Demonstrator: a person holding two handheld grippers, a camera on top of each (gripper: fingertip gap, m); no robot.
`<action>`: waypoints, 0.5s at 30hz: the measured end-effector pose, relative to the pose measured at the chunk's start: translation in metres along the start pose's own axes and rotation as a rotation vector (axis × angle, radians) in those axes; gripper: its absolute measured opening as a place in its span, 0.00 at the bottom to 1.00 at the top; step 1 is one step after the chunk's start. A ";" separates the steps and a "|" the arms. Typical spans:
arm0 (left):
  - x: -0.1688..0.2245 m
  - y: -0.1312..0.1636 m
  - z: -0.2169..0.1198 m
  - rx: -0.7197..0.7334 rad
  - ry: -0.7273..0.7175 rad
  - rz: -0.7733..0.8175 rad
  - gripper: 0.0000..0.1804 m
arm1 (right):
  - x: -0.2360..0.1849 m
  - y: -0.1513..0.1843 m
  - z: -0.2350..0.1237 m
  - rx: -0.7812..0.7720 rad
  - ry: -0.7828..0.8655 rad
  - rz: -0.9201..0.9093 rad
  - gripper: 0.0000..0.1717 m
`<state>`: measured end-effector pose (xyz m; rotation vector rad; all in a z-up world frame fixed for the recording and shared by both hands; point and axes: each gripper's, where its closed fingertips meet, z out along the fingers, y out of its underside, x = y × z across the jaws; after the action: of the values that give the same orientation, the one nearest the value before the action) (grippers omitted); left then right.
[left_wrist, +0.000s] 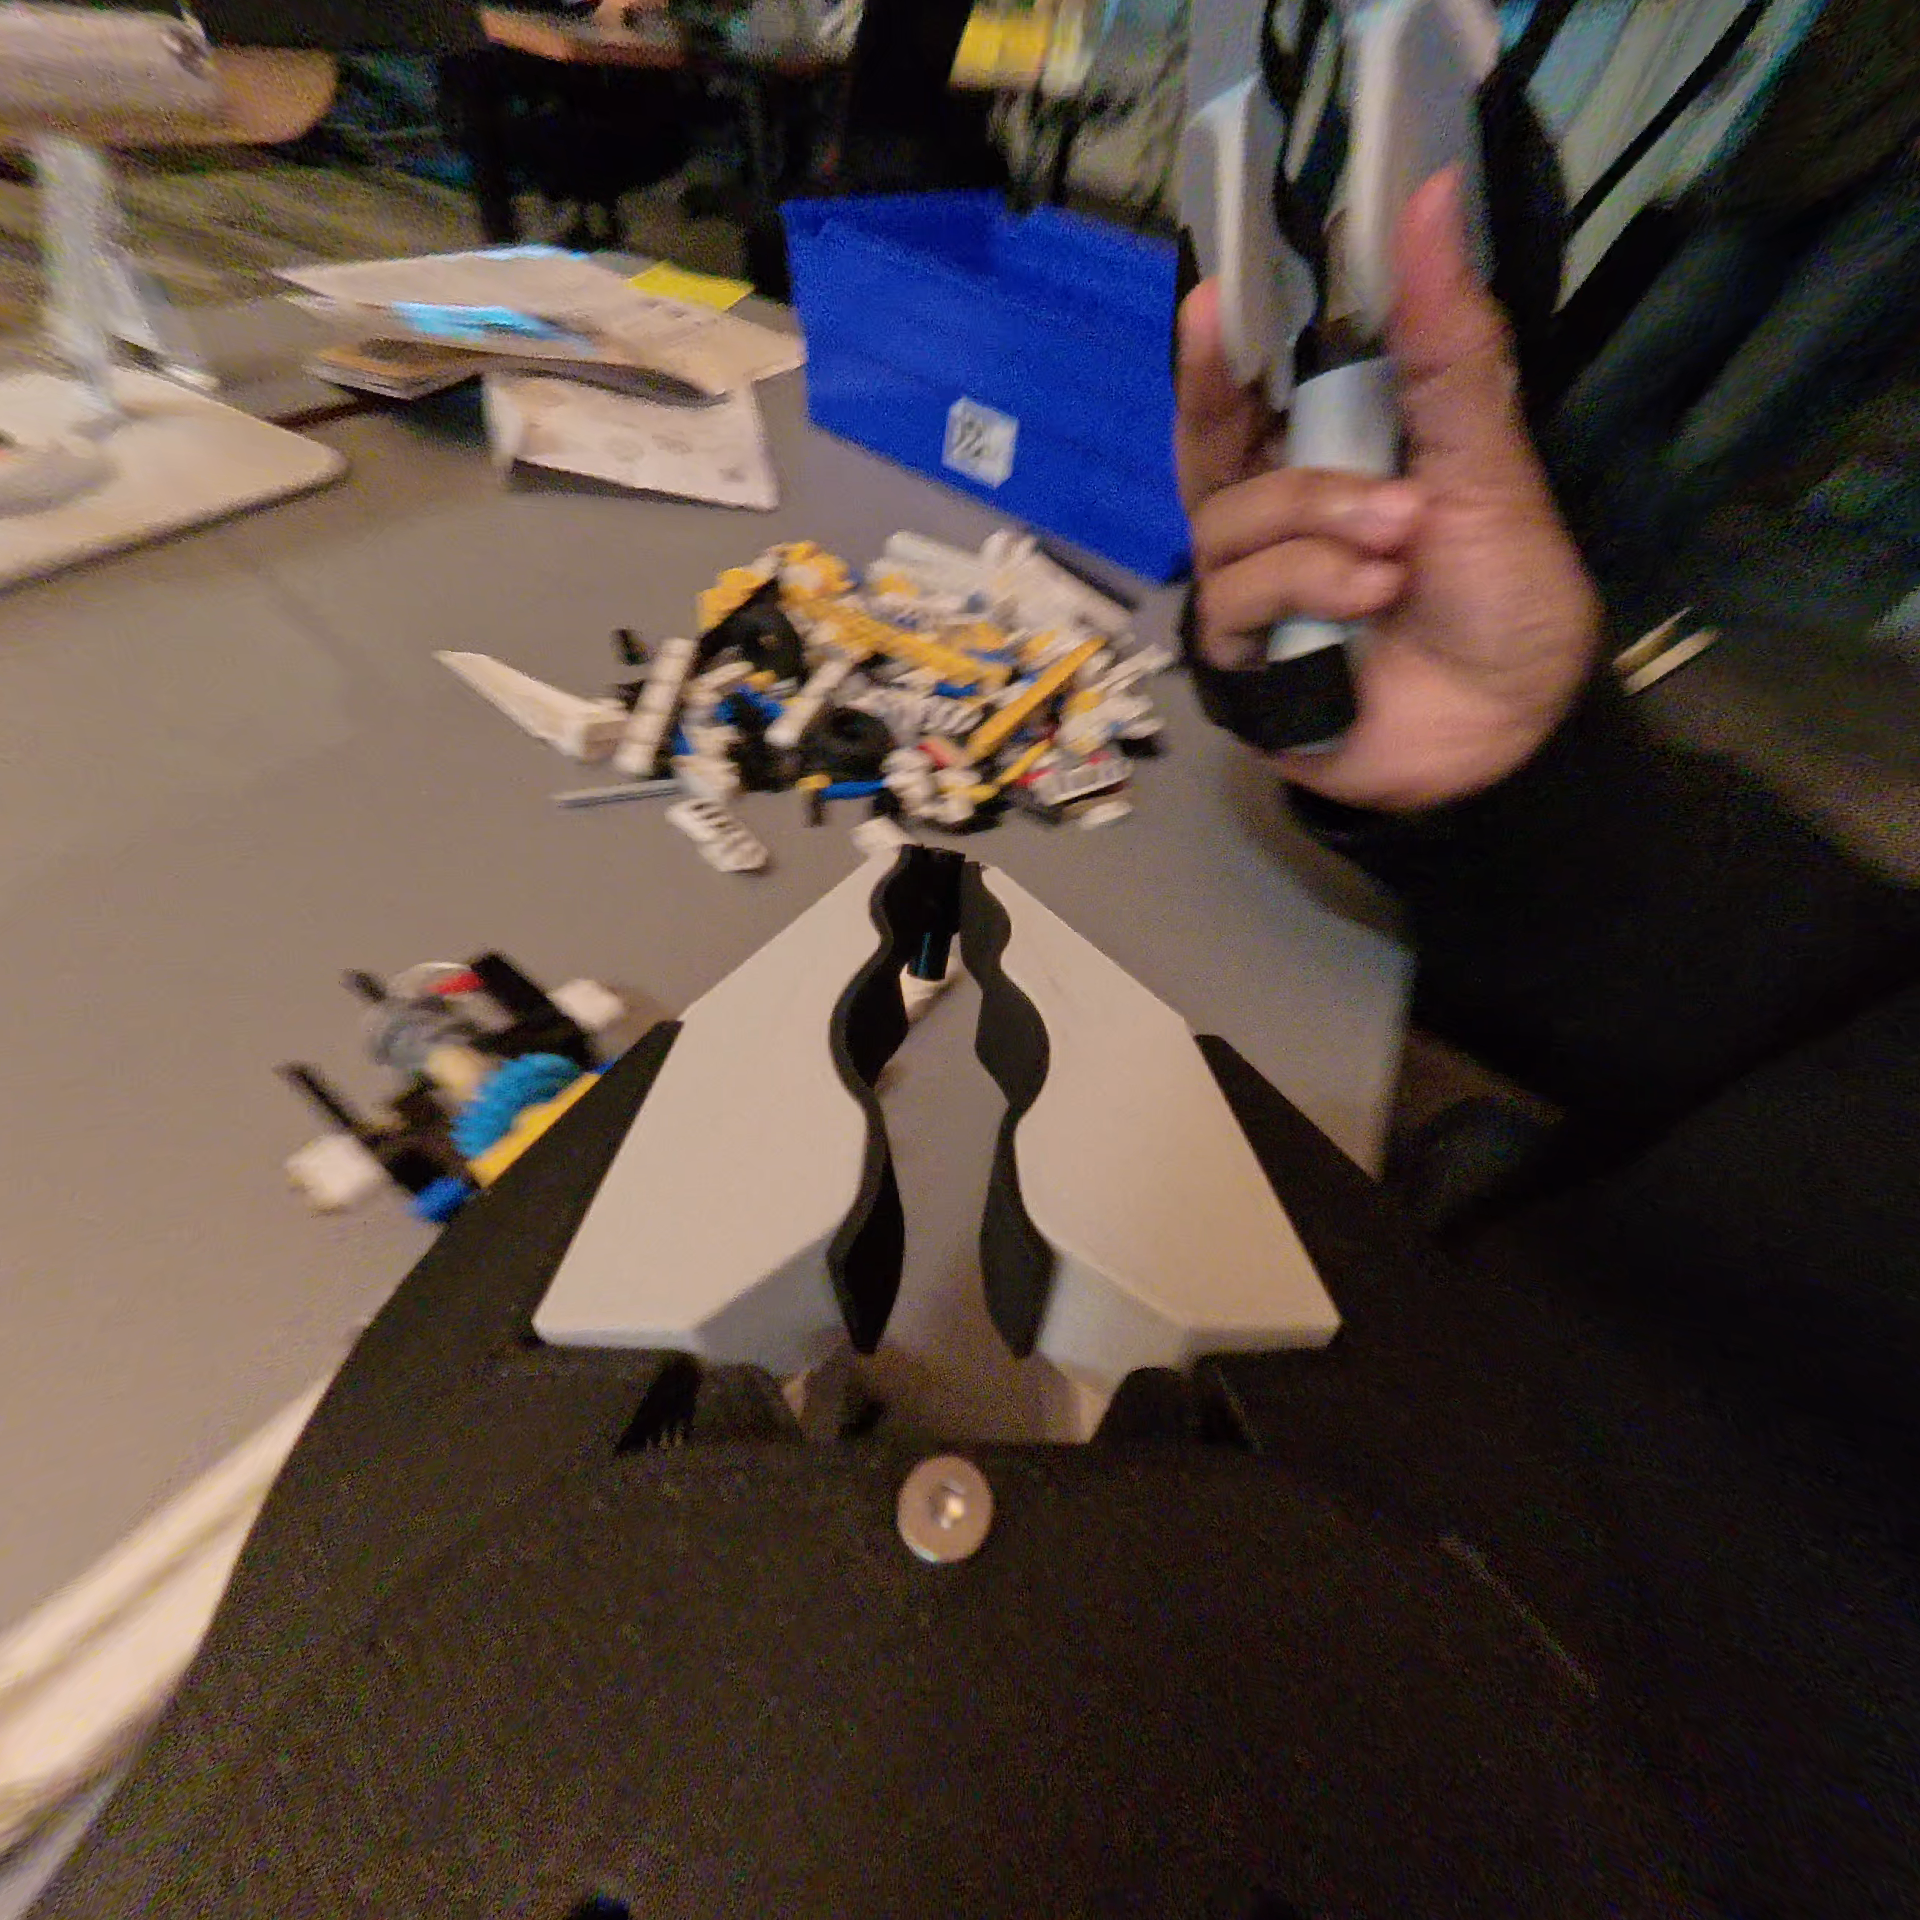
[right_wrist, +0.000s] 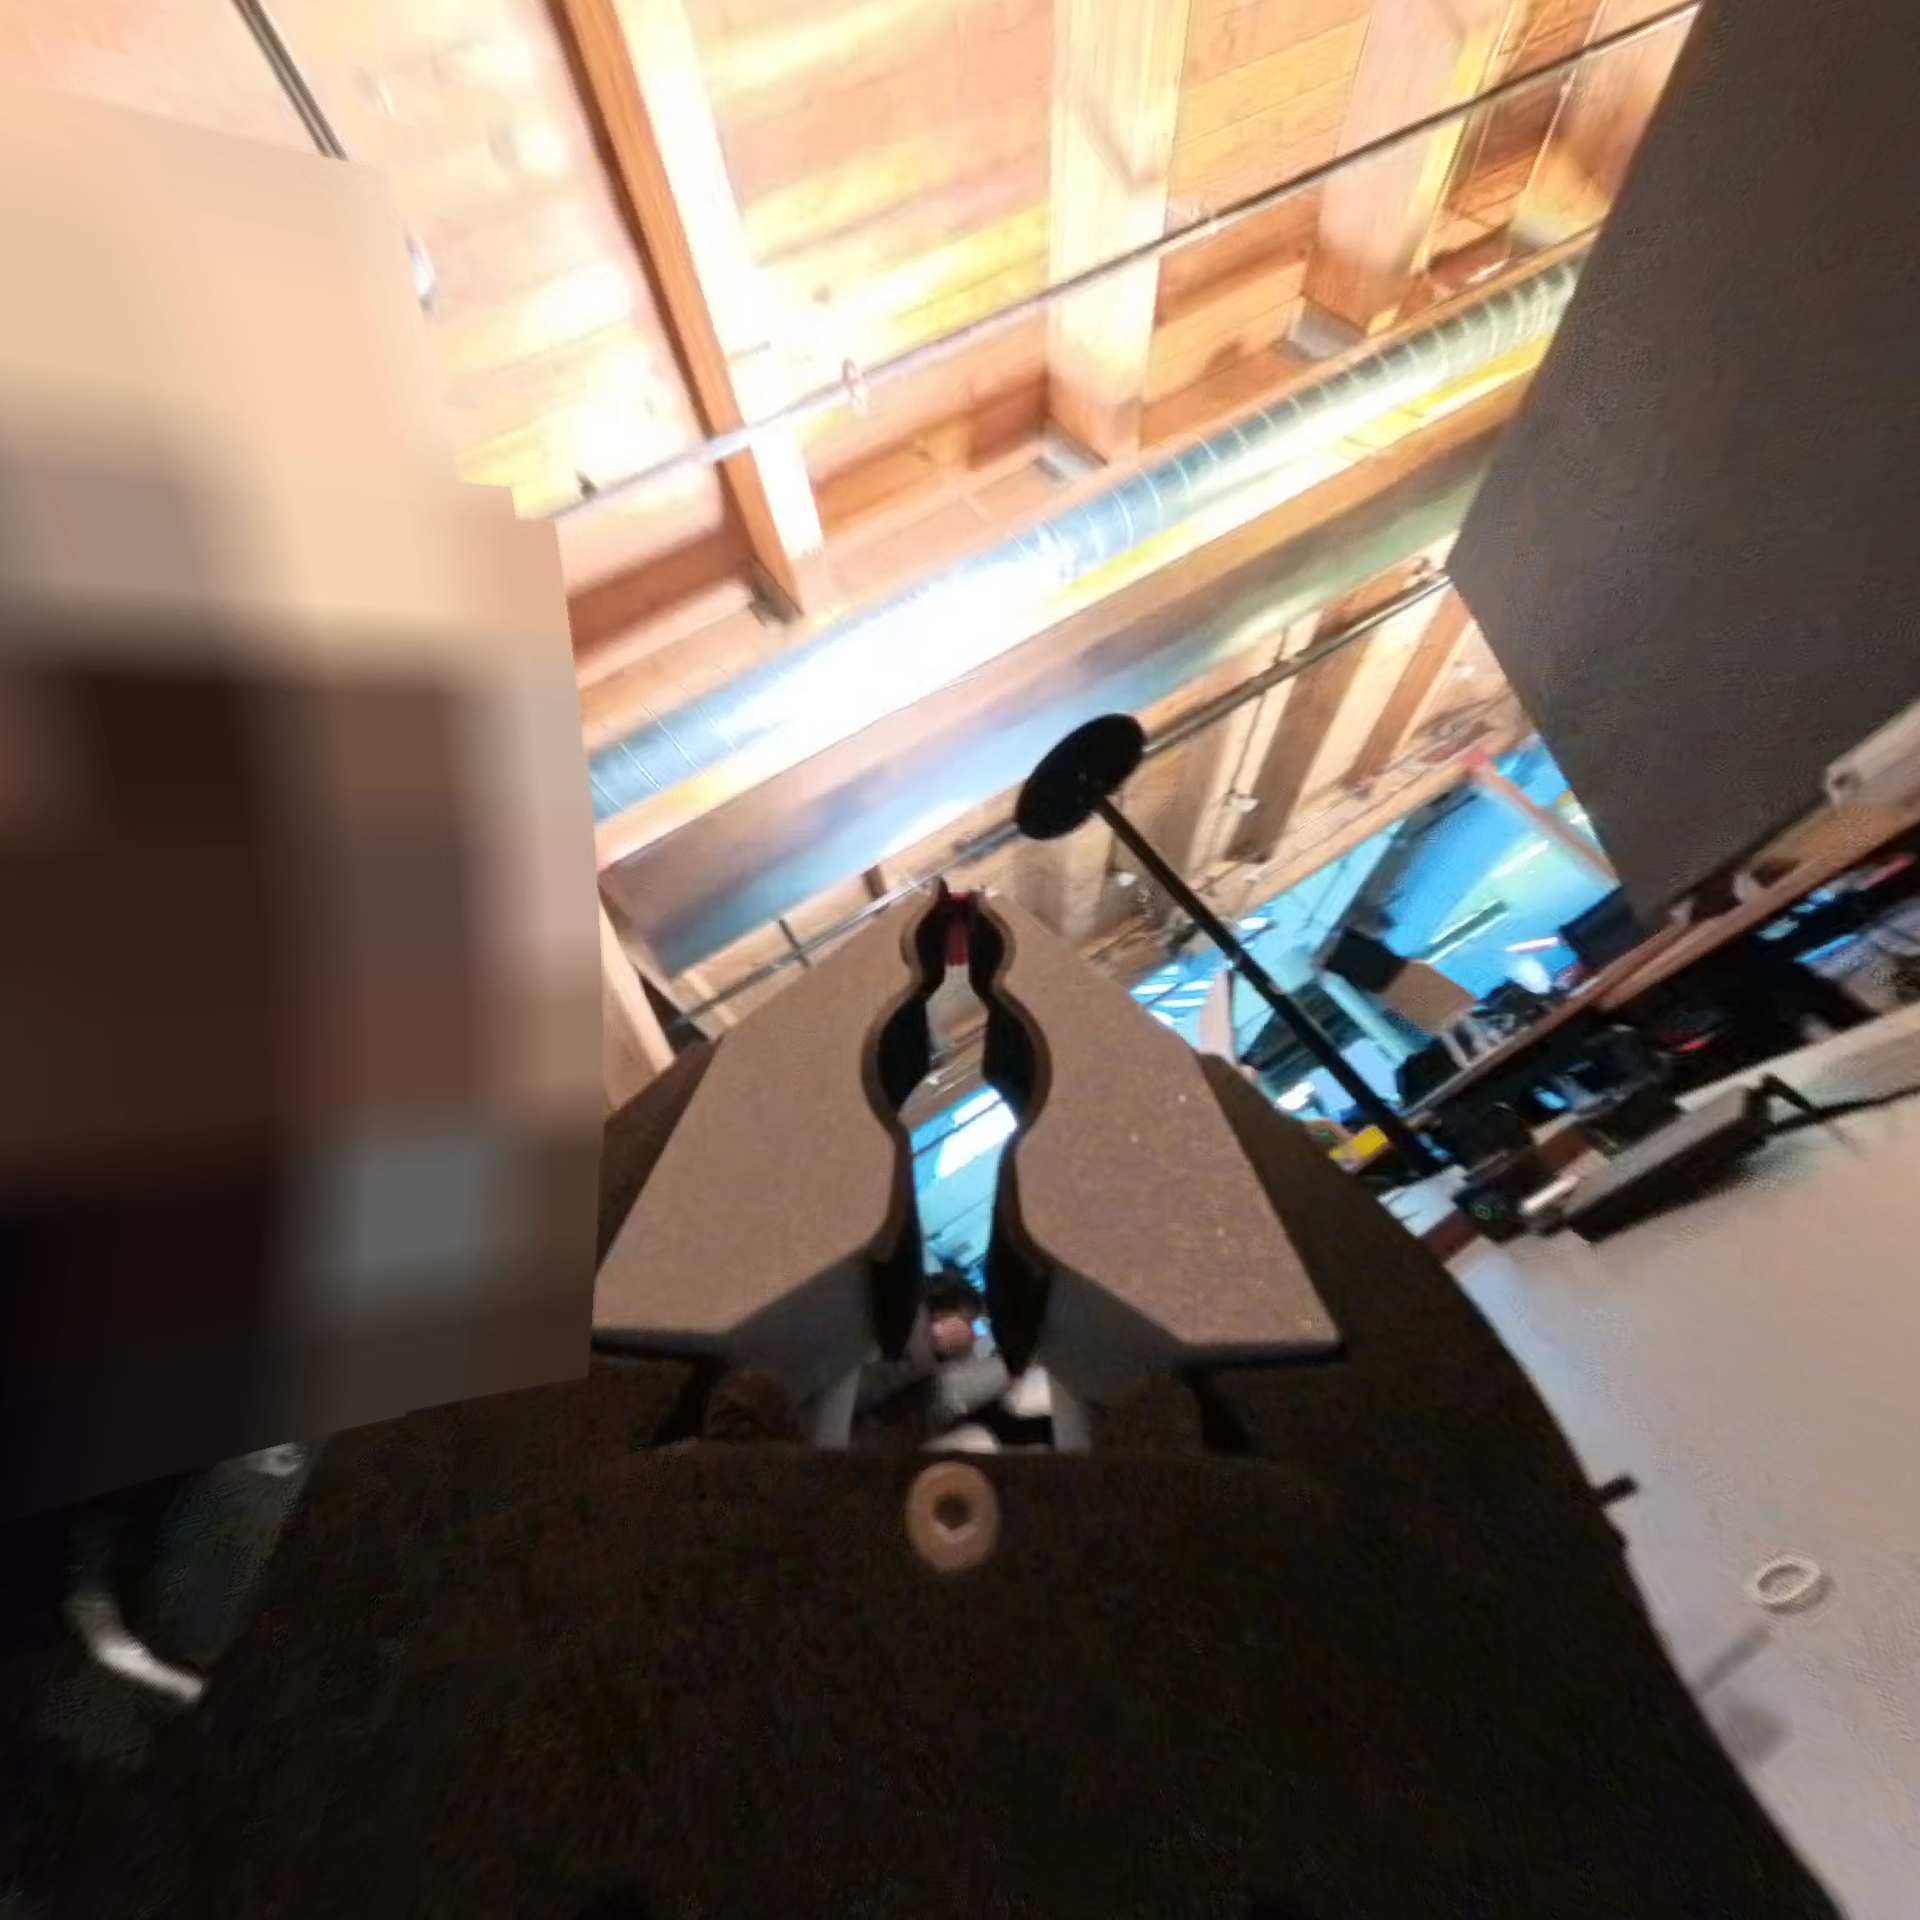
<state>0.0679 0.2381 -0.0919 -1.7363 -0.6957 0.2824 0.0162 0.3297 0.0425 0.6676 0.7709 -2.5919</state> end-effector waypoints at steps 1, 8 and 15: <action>0.009 -0.004 -0.001 0.038 0.066 -0.082 0.05 | -0.001 -0.009 0.000 -0.088 0.054 -0.137 0.01; 0.008 -0.036 0.006 0.001 0.032 0.014 0.04 | 0.075 0.013 -0.036 -0.662 0.512 -0.679 0.01; -0.011 -0.045 0.058 -0.346 0.154 0.038 0.04 | 0.141 -0.001 -0.120 -0.920 0.895 -0.458 0.01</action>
<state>0.0146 0.2842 -0.0682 -2.0767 -0.6257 0.0529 -0.0601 0.3728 -0.1204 1.4098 2.3802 -1.7594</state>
